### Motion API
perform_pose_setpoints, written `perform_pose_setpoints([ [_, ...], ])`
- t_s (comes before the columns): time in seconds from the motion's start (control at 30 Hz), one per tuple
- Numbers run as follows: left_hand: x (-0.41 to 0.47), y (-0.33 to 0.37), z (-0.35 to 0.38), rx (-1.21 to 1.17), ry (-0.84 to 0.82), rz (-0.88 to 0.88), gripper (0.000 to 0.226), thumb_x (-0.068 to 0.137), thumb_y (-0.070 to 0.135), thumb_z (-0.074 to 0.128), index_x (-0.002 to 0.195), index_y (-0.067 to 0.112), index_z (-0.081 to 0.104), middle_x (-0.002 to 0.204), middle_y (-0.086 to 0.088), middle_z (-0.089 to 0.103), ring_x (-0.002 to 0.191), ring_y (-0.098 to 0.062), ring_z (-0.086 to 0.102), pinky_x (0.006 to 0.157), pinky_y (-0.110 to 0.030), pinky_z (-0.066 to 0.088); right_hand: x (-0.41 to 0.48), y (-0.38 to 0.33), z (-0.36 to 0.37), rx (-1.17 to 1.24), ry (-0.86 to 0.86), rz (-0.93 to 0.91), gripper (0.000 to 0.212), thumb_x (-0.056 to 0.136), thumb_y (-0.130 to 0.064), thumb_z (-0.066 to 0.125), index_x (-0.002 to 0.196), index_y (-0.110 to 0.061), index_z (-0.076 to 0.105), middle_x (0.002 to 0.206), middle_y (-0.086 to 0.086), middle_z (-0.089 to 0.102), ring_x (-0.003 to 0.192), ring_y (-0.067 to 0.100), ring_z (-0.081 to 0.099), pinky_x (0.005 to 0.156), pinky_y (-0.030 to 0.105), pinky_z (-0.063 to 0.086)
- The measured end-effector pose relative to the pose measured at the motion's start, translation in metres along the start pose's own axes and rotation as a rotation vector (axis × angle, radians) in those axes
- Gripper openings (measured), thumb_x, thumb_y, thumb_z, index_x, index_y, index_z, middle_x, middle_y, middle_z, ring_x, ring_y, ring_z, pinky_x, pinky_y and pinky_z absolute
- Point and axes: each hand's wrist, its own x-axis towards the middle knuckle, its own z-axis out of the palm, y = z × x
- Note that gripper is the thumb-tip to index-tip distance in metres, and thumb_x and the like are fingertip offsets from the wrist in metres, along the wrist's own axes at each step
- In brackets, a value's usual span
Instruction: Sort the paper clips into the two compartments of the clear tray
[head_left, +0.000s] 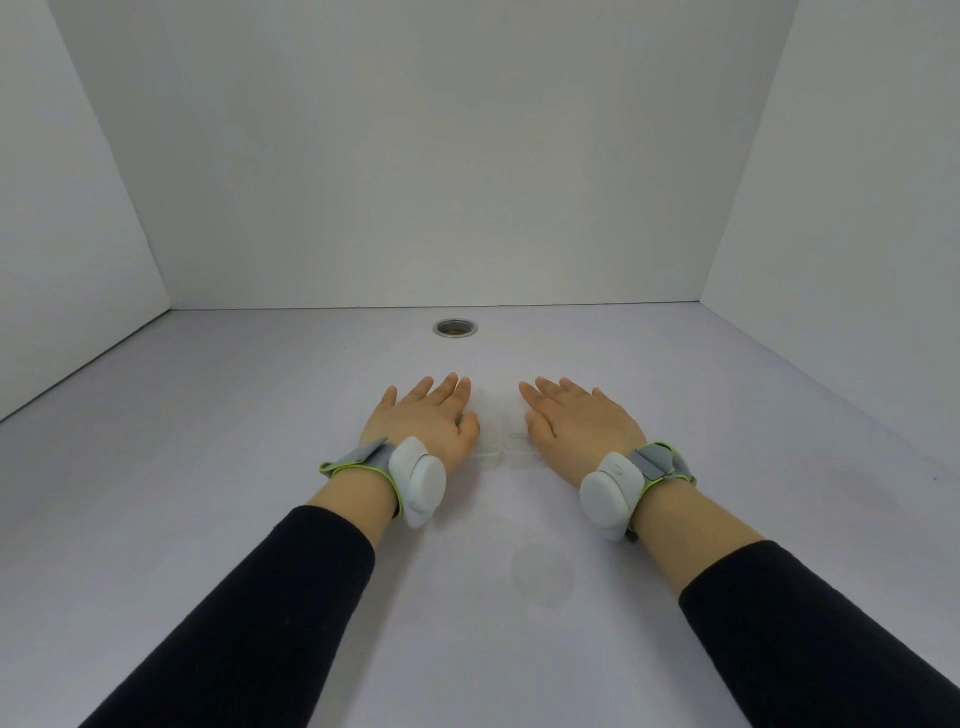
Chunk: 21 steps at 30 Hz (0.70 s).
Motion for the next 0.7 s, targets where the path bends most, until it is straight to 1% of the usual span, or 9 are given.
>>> perform_pose_setpoints([
  [0.2,-0.002,0.001,-0.001,-0.001,0.012,0.006,0.055,0.094,0.039,0.012,0.148,0.026,0.007,0.159,0.008,0.008,0.146,-0.015,0.006,0.119,-0.041,0.002,0.000,0.001,0.002,0.005,0.013,0.005,0.051,0.093,-0.039,0.014,0.144,-0.032,0.012,0.157,-0.004,0.014,0.145,0.017,0.008,0.118,0.040,0.005],
  [0.33,-0.004,0.001,0.002,0.013,0.060,0.018,0.055,0.095,0.039,0.012,0.147,0.024,0.010,0.158,0.007,0.012,0.146,-0.015,0.009,0.119,-0.039,0.005,-0.001,-0.001,0.004,-0.006,0.044,-0.002,0.051,0.094,-0.038,0.014,0.144,-0.031,0.014,0.157,-0.003,0.016,0.144,0.017,0.011,0.118,0.039,0.006],
  [0.47,-0.005,0.003,0.002,-0.014,0.111,0.016,0.053,0.096,0.038,0.014,0.147,0.023,0.016,0.157,0.006,0.020,0.145,-0.014,0.015,0.118,-0.036,0.009,-0.005,-0.001,0.005,0.037,0.141,0.003,0.049,0.094,-0.036,0.021,0.142,-0.028,0.026,0.154,-0.002,0.027,0.143,0.017,0.018,0.117,0.037,0.010],
  [0.53,-0.009,0.005,-0.001,-0.052,0.140,0.010,0.051,0.095,0.038,0.019,0.143,0.023,0.028,0.153,0.004,0.030,0.142,-0.016,0.025,0.117,-0.036,0.016,-0.006,-0.001,0.003,0.085,0.169,0.001,0.047,0.094,-0.036,0.026,0.139,-0.027,0.033,0.152,-0.003,0.031,0.141,0.016,0.022,0.116,0.036,0.012],
  [0.57,-0.009,0.004,-0.002,-0.069,0.187,0.011,0.048,0.095,0.038,0.023,0.137,0.023,0.041,0.147,0.003,0.043,0.136,-0.019,0.036,0.112,-0.036,0.025,-0.004,0.000,0.003,0.107,0.193,0.003,0.046,0.094,-0.037,0.029,0.137,-0.026,0.037,0.151,-0.003,0.034,0.140,0.015,0.025,0.115,0.035,0.015],
  [0.6,-0.010,0.004,-0.005,-0.103,0.223,0.000,0.044,0.094,0.039,0.027,0.123,0.022,0.055,0.134,0.001,0.057,0.123,-0.023,0.049,0.103,-0.036,0.037,-0.005,0.000,0.000,0.143,0.197,0.019,0.044,0.093,-0.037,0.033,0.134,-0.025,0.043,0.148,-0.004,0.038,0.137,0.016,0.030,0.113,0.034,0.020],
  [0.63,-0.012,0.004,-0.007,-0.168,0.287,-0.027,0.041,0.093,0.041,0.031,0.106,0.020,0.064,0.116,-0.001,0.067,0.107,-0.026,0.059,0.090,-0.036,0.045,-0.004,0.001,-0.001,0.179,0.236,0.027,0.041,0.092,-0.037,0.037,0.129,-0.024,0.049,0.144,-0.004,0.044,0.133,0.017,0.036,0.109,0.032,0.026],
  [0.67,-0.015,0.004,-0.010,-0.259,0.336,-0.064,0.042,0.092,0.044,0.034,0.091,0.019,0.068,0.098,-0.003,0.073,0.091,-0.027,0.063,0.078,-0.035,0.049,-0.005,0.001,-0.004,0.213,0.278,0.041,0.037,0.091,-0.036,0.040,0.122,-0.022,0.056,0.138,-0.003,0.050,0.127,0.018,0.043,0.103,0.031,0.032],
  [0.7,-0.017,0.001,-0.015,-0.397,0.402,-0.105,0.044,0.091,0.046,0.037,0.081,0.017,0.069,0.082,-0.002,0.073,0.079,-0.026,0.064,0.070,-0.034,0.050,-0.005,0.002,-0.007,0.264,0.342,0.031,0.033,0.090,-0.035,0.043,0.114,-0.021,0.061,0.130,-0.003,0.057,0.119,0.019,0.049,0.097,0.031,0.037],
])
